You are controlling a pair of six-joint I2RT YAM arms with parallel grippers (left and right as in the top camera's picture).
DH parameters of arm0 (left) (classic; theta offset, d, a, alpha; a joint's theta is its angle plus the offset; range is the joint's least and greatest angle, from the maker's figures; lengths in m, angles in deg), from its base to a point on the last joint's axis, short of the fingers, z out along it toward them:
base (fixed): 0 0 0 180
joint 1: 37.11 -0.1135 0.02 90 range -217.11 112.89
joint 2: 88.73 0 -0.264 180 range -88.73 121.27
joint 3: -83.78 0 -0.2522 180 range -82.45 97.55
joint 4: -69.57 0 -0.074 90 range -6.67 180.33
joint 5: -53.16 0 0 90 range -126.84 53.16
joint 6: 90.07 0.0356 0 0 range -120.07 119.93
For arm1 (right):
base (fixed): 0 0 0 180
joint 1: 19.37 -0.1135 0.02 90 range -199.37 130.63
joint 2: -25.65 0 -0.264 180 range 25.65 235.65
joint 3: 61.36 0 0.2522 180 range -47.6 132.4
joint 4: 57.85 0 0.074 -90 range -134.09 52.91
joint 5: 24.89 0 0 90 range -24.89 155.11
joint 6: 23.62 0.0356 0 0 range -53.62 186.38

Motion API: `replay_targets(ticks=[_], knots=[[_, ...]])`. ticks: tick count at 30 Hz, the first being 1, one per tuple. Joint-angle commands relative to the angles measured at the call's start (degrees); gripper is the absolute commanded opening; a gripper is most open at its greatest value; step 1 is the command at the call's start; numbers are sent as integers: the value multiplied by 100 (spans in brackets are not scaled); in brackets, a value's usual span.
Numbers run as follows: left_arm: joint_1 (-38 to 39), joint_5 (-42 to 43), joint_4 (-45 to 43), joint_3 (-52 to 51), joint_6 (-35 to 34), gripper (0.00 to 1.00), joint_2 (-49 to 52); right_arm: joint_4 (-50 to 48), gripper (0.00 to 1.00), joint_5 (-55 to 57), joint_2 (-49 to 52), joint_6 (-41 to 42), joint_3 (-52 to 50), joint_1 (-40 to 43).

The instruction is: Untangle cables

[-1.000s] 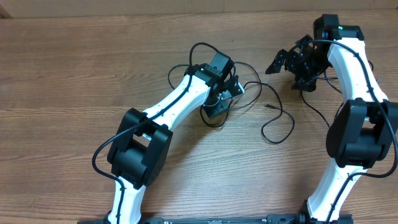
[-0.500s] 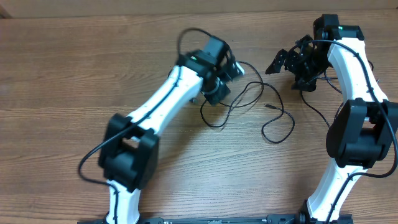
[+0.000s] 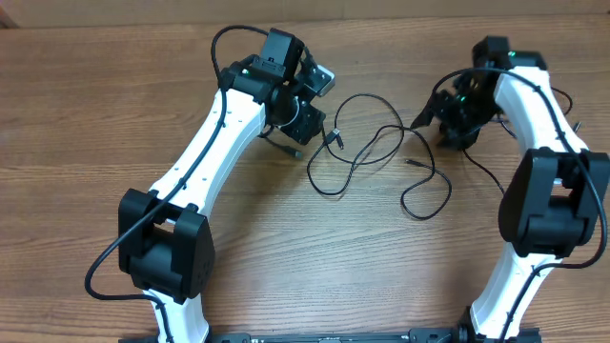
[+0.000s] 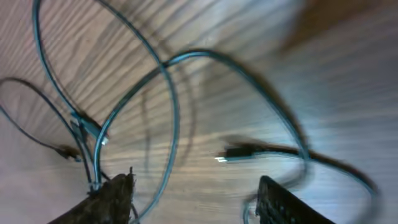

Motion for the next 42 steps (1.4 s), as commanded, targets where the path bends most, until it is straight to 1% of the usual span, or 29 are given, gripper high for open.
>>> replay_targets(ticks=[1,3,4,5,6,7,9,12,13,14,17,19,22,26,27,31,32,34,36,38,40,42], knots=[[-13,20,-81,-76,-214,63,42,-442,62,-391,-90,675,-511,-476],[-24,-240,-116,-76,-455,65,42,-859,62,-389,-90,927,-809,-715],[-39,-501,-125,-76,-726,67,42,-1134,58,-387,-90,1058,-968,-881],[-52,-632,-122,-76,-868,68,44,-1307,41,-387,-90,1060,-1060,-979],[-79,-752,-111,-76,-992,69,44,-1458,21,-348,-90,1058,-1128,-1078],[-107,-817,-101,-76,-1067,69,44,-1480,4,-262,-90,1060,-1132,-1134],[-203,-894,-44,-76,-1226,68,42,-1388,4,-164,-103,1027,-1075,-1217],[-452,-1163,162,-76,-1552,68,44,-822,4,-76,-212,791,-621,-1215],[-710,-1198,310,-76,-1655,72,44,-457,4,59,-363,494,-118,-1215],[-866,-1152,374,-76,-1722,72,44,-332,4,0,-435,271,118,-1215],[-1307,-824,509,-76,-1932,71,44,-118,4,-562,-610,-297,748,-1241],[-1572,-501,551,-79,-2107,71,50,-133,4,-1237,-684,-627,1137,-1270],[-1882,-221,557,-81,-2334,80,52,-313,4,-2201,-704,-962,1735,-1290],[-2070,-208,562,-81,-2332,84,52,-1084,4,-2879,-704,-973,2306,-1272],[-2076,-210,562,-81,-2330,100,52,-1419,4,-2837,-704,-970,2387,-1244],[-2068,-208,553,-81,-2330,99,52,-2494,4,-2238,-702,-813,2437,-1062],[-2059,-208,551,-81,-2330,100,52,-2789,4,-1888,-702,-789,2437,-964],[-2061,-210,549,-81,-2326,100,52,-3060,4,-1480,-702,-789,2437,-852],[-2061,-212,549,-81,-2326,100,52,-3591,4,-767,-702,-734,2437,-610],[-2061,-212,546,-81,-2326,99,52,-3950,4,-374,-706,-452,2450,-404],[-2061,-210,546,-81,-2326,99,52,-4448,4,-302,-726,-70,2452,-111],[-2061,-210,542,-81,-2326,100,52,-4809,4,-391,-761,597,2452,197]])
